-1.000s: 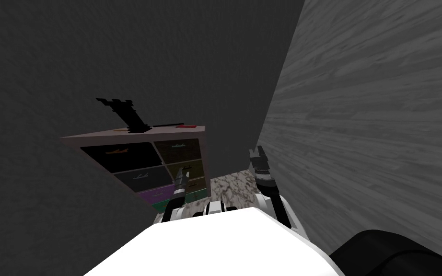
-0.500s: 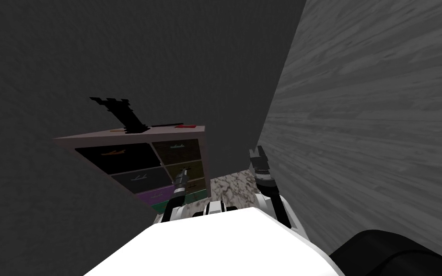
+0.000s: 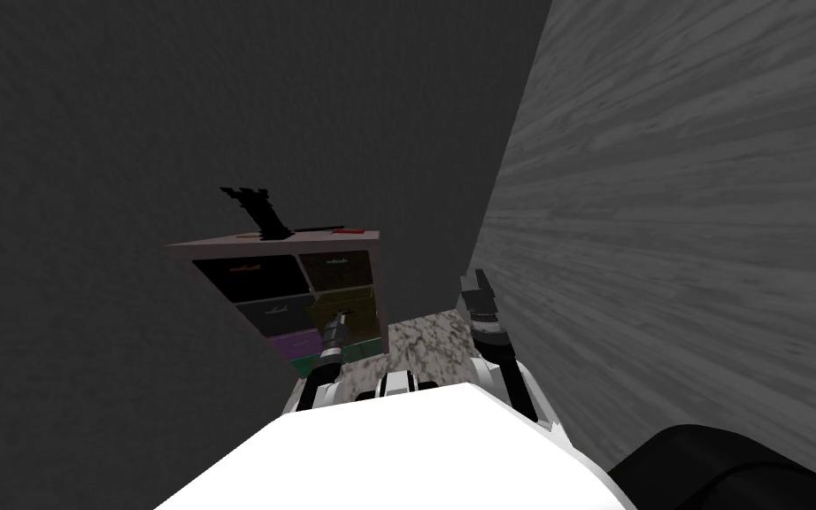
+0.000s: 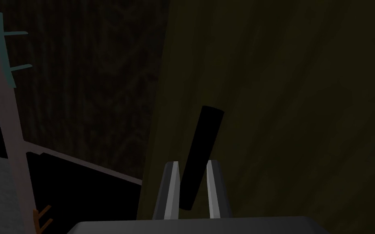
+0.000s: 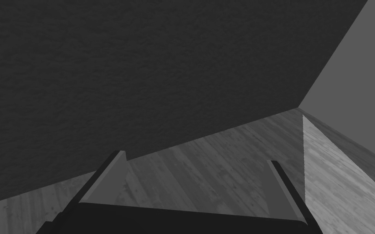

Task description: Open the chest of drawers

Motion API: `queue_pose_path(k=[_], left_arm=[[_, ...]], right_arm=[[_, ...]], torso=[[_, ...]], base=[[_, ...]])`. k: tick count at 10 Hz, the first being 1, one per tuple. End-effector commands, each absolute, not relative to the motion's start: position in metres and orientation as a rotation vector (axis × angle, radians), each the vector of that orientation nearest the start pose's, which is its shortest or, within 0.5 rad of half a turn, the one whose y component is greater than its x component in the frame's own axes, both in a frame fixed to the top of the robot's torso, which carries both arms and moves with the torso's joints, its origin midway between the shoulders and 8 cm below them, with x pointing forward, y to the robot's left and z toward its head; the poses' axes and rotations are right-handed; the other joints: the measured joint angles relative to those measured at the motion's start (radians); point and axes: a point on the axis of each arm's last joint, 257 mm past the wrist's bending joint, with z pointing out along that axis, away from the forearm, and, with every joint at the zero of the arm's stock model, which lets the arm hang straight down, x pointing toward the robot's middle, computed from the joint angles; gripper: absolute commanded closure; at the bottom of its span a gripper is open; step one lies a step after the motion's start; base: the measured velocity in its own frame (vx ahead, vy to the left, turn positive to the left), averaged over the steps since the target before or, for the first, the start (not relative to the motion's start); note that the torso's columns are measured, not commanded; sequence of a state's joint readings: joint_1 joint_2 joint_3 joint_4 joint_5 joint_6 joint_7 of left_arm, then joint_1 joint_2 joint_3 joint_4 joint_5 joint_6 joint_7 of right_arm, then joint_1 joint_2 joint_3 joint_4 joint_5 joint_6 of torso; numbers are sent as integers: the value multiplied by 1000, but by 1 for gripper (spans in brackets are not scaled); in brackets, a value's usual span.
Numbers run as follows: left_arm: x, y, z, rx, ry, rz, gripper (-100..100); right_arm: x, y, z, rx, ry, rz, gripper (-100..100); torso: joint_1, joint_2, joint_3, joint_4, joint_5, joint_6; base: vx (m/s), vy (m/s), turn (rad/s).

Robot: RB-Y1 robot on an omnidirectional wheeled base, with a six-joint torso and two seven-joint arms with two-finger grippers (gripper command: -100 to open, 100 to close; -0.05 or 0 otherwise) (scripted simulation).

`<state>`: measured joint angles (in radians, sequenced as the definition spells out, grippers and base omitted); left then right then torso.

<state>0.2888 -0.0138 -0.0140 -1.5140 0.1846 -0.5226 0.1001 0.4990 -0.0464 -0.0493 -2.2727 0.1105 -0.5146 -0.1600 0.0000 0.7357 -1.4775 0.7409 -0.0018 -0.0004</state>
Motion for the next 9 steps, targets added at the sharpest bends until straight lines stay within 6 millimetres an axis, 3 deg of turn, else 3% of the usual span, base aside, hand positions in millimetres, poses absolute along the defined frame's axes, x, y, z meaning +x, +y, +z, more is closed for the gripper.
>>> queue_pose_path(k=[1, 3, 4, 9], left_arm=[[433, 280, -254, -1297, 803, -1377, 100], [430, 279, -251, -1292, 801, -1382, 100], [437, 278, -243, -1297, 809, -1383, -100], [449, 276, -216, -1294, 818, -1392, -100]], right_arm=[[344, -277, 23, 606, 673, 1336, 0], [344, -277, 24, 606, 673, 1336, 0], [344, -277, 24, 606, 673, 1336, 0], [344, -277, 23, 606, 674, 1336, 0]], torso=[[0, 2, 1, -1, 1, 0], [1, 8, 5, -1, 1, -1], [1, 8, 5, 0, 1, -1], [0, 2, 1, -3, 2, 0]], base=[[-179, -19, 7], [-210, -28, 13], [-119, -20, 36], [4, -5, 23]])
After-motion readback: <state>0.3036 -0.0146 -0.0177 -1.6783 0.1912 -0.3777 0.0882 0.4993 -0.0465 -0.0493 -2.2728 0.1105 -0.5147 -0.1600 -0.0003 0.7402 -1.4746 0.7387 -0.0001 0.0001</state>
